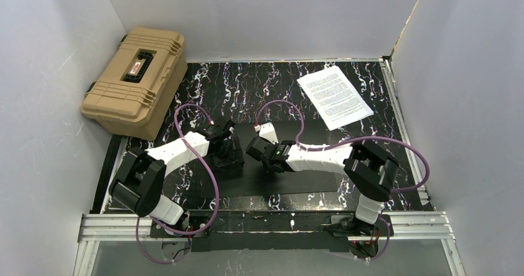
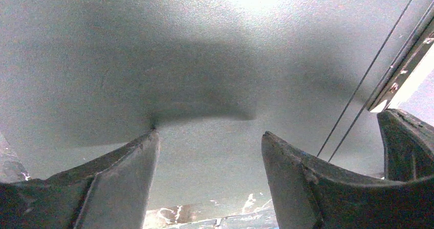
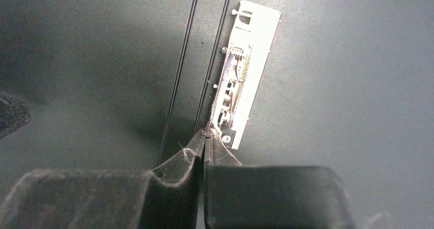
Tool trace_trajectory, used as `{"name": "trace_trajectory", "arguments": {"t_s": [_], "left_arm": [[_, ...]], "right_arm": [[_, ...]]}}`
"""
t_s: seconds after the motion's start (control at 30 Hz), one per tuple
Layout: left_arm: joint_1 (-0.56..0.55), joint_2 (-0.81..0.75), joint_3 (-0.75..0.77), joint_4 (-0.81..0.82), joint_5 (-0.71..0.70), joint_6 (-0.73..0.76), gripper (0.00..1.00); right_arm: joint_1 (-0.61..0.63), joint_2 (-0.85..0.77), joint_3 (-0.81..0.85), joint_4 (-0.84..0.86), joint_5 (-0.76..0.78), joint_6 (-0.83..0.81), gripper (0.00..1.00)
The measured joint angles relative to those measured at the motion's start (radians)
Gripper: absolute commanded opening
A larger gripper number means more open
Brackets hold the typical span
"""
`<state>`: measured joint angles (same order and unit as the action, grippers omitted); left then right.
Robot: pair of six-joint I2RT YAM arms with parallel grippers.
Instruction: Put the files into the folder
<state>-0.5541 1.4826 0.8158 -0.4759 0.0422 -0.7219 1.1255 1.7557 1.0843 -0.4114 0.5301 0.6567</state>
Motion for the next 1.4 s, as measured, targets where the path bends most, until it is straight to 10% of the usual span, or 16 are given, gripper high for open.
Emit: {"name": "trace_trajectory", "arguments": {"t_s": [1.4], "left_arm": [[-0.005, 0.006, -0.001, 0.022, 0.001, -0.031, 0.71]], "right_arm": [[0.048, -0.002, -0.027, -0.048, 0.166, 0.169, 0.01]]}}
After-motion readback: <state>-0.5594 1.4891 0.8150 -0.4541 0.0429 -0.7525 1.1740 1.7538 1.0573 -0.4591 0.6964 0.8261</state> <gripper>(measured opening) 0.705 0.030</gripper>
